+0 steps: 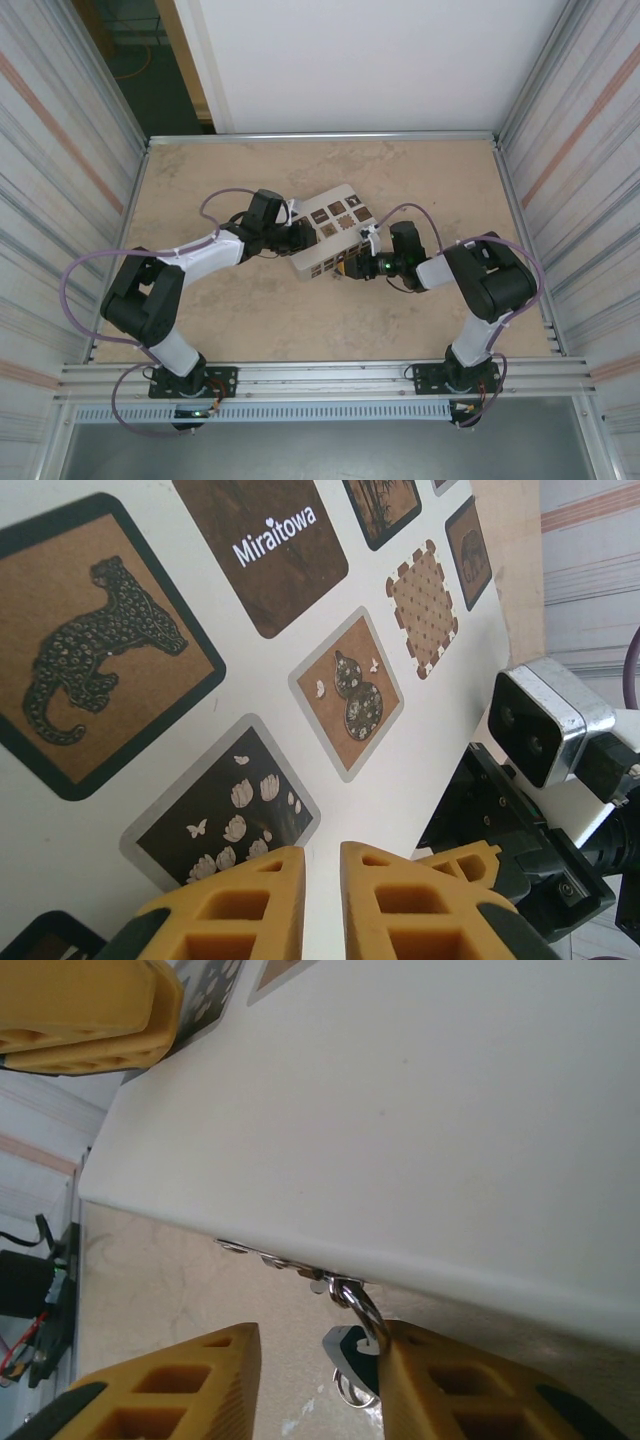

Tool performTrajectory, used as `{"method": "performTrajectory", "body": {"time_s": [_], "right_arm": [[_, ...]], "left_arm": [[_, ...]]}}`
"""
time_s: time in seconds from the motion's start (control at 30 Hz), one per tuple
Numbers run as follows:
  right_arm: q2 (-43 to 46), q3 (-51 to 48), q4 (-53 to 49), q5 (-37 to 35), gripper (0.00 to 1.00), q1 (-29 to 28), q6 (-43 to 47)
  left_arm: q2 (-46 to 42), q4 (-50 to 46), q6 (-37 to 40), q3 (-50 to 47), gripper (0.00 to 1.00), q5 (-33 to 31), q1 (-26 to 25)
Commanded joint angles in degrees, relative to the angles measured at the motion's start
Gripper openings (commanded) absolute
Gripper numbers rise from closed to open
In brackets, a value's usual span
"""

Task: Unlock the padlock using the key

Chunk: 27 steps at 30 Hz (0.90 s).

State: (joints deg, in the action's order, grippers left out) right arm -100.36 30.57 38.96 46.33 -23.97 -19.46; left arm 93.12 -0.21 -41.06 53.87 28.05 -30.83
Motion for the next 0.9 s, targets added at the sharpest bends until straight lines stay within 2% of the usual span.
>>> {"method": "performTrajectory", "body": {"time_s": [0.0, 0.2, 0.53, 0.87], "right_arm": [[1.4, 1.2, -1.7, 0.4, 0.3, 0.0, 1.4], [1.1, 1.6, -1.4, 0.2, 0.22, 0.0, 0.4], [-0.3, 0.7, 3.1, -0.2, 0.0, 1.0, -3.7], [-0.4, -1.1, 8.8, -1.4, 0.0, 1.8, -8.6]], "left_arm": [[1.0, -4.3, 1.3, -1.8, 0.15, 0.1, -0.4], [0.9, -4.7, 1.4, -1.8, 0.15, -0.1, -0.4], [0.3, -5.2, 1.5, -3.0, 0.15, -0.4, -0.4], [-1.0, -5.2, 0.7, -5.7, 0.15, -0.8, -0.7]]}}
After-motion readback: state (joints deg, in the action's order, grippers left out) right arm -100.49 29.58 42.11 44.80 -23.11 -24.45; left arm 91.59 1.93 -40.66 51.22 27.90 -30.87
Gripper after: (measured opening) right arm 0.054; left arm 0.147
